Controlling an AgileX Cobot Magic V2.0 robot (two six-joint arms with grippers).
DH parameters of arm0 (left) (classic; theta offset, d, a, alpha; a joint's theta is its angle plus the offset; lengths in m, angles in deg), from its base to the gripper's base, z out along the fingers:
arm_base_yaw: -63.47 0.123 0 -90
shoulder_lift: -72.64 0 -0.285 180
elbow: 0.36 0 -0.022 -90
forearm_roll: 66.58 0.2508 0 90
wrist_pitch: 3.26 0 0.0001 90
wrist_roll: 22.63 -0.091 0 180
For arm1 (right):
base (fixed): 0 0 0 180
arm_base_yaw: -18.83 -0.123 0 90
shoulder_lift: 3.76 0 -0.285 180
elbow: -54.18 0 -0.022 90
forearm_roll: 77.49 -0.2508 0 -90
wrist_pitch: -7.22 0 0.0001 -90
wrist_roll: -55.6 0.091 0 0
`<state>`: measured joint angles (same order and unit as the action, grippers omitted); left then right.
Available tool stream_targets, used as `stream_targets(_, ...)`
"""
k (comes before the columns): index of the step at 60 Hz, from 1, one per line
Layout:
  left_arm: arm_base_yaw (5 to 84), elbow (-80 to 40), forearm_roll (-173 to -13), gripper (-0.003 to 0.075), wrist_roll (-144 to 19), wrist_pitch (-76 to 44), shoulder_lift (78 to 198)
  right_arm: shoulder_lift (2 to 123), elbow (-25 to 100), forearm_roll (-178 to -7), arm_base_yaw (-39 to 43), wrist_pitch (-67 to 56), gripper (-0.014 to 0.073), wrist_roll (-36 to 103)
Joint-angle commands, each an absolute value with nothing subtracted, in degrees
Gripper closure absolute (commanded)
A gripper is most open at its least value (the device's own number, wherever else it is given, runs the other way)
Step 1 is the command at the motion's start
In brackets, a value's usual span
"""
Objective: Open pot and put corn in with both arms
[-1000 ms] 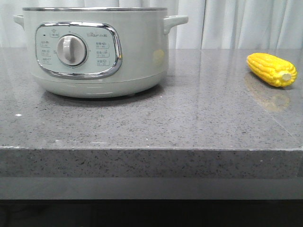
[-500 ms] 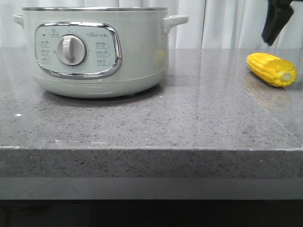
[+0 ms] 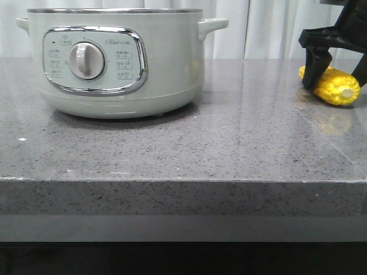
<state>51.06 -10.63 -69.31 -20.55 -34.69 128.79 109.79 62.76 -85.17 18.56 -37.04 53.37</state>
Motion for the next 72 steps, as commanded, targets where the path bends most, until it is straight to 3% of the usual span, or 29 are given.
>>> stream_targets(1,51.1,-8.4,-69.9,0.0513,-20.3,-26.2,129.2,107.3,65.1,-85.8,18.6,-35.6,0.0134,52.5)
stream_targets(10,51.1,-8.4,-69.9,0.0513,-20.3,-26.2,129.6,107.4,65.1,-85.8,18.6,-35.7,0.0244,52.5)
stream_targets(32,51.1,-8.4,-69.9,0.0513,-20.3,-22.8,129.6,98.8,65.2,-85.9,16.6,-35.1,0.0246,51.1)
stream_targets(51,51.1,-8.4,-69.9,0.0513,-20.3,-22.7,129.6,87.9,72.0,-86.7,7.1,-34.8,0.0246,50.0)
stream_targets(72,51.1,-8.4,-69.9,0.0513,-20.3,-20.9,129.6,88.8,78.9,-91.1,-5.4,-33.1,0.0246,48.0)
